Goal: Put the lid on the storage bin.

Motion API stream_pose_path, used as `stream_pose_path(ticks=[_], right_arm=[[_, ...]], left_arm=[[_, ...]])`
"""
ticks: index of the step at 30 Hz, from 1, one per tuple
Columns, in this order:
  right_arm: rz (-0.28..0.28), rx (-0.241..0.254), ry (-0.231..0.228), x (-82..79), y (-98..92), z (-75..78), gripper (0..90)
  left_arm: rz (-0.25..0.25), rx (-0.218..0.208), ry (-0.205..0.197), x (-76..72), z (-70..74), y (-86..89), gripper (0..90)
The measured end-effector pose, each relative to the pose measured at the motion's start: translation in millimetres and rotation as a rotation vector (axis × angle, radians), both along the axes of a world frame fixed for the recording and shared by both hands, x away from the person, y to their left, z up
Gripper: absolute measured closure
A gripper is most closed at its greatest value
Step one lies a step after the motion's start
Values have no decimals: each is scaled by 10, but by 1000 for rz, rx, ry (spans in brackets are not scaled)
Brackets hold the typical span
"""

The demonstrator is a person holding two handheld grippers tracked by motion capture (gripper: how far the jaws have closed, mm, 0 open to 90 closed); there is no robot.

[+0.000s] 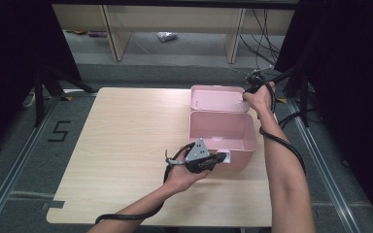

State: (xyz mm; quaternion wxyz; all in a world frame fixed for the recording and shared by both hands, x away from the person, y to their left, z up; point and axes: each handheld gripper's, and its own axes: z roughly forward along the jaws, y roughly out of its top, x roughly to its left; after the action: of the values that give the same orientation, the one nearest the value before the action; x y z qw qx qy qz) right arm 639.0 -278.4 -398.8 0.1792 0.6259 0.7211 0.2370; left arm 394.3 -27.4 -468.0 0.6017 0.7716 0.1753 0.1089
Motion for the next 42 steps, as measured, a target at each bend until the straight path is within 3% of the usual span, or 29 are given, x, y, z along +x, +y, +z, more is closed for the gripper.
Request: stream_pose_path(ticks=[6,10,12,20,22,24,27,30,42], right_arm=[[-11,-5,22,3,25,16,837],[-11,-3,7,-1,22,33,846],[-41,14,21,-17,43,50,848],[-31,7,-2,-44,17,99,853],[-62,29,15,-65,43,125,855],[-30,10,-8,-64,19,136,856],[-64,38,3,-90,41,170,858],[-36,20,-15,-92,16,186,859],[-44,35,-45,-147,-6,308,866]], left_arm=[[-2,-1,5,1,-5,-2,887],[2,-1,9,-3,-6,-5,891],[4,-1,13,-4,-5,-6,892],[10,14,17,-23,10,-10,896],[8,19,18,-27,12,-8,896],[8,19,20,-31,14,-11,897],[6,13,23,-32,8,-12,897],[2,11,11,-28,10,-14,897],[7,18,22,-36,17,-18,897]])
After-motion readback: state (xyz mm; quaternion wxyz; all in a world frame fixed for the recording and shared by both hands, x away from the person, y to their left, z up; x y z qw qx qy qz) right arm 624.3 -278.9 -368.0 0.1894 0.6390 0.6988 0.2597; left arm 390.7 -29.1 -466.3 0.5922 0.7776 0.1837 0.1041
